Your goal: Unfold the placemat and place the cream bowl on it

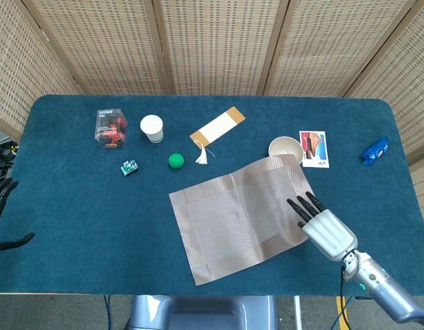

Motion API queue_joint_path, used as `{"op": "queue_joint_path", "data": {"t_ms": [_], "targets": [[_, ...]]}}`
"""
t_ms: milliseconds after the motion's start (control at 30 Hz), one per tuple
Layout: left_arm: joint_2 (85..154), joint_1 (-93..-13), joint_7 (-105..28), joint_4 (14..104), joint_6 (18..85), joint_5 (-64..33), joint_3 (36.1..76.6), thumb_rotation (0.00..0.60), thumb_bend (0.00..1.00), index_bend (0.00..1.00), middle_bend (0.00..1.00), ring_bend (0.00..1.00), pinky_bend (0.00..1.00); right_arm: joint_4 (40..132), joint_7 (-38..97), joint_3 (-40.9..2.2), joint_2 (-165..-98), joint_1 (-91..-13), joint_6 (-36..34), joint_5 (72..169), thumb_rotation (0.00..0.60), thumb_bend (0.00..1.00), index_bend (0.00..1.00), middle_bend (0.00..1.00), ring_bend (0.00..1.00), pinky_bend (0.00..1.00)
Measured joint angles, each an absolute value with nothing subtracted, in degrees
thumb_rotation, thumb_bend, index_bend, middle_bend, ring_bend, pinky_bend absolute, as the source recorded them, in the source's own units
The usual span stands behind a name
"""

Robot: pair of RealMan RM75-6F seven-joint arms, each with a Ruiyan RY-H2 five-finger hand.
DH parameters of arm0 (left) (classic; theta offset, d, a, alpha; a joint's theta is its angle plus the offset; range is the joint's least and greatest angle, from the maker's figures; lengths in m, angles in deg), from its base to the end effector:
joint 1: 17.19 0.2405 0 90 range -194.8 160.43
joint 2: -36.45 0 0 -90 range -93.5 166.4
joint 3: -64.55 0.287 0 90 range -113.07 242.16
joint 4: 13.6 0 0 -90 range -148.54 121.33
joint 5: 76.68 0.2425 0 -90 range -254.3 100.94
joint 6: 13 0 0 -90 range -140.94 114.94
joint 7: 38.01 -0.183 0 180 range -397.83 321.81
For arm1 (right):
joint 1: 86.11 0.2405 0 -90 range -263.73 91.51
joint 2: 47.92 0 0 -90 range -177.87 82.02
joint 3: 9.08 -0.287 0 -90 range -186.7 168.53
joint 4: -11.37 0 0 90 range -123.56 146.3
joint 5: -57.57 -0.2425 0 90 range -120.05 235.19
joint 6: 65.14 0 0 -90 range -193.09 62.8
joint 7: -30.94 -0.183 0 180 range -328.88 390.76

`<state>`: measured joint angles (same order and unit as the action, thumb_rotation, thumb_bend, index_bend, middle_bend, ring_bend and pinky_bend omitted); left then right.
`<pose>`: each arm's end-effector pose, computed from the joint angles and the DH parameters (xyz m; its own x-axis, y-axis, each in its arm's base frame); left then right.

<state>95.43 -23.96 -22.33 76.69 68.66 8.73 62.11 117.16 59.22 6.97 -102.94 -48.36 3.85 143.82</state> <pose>-0.3665 0.2366 0.1713 0.2551 0.0472 0.9658 0.9669 -0.0096 -0.2549 -0.2408 -0.2889 0.0887 0.8501 -0.0820 0.5202 -0.4699 -0.5640 0.6790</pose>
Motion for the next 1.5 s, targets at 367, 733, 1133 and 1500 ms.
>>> {"op": "queue_joint_path", "data": {"t_ms": [367, 733, 1133, 1500], "targets": [[95.8, -24.1, -23.4, 76.5, 68.5, 8.5, 62.1, 0.6, 0.0, 0.0, 0.0, 0.0, 0.0, 113.3, 53.9, 4.3, -102.5, -51.2, 0.7, 139.9, 0.6, 0.0, 0.0, 0.0, 0.0, 0.0], [96.2, -24.6, -24.7, 76.9, 68.4, 10.6, 62.7, 0.6, 0.0, 0.0, 0.0, 0.0, 0.0, 111.7, 46.5, 2.2, -99.8, -56.1, 7.1, 143.5, 0.6, 0.0, 0.0, 0.0, 0.0, 0.0], [99.3, -34.1, -24.9, 78.9, 61.3, 22.2, 63.8, 0.6, 0.0, 0.02, 0.0, 0.0, 0.0, 100.5, 33.1, -2.2, -108.1, -67.4, 21.1, 141.1, 0.6, 0.0, 0.0, 0.0, 0.0, 0.0], [107.2, -45.9, -19.4, 77.9, 52.0, 30.2, 64.4, 0.6, 0.0, 0.07, 0.0, 0.0, 0.0, 93.7, 29.9, -6.6, -114.9, -71.8, 25.5, 140.3, 0.6, 0.0, 0.0, 0.0, 0.0, 0.0]]}}
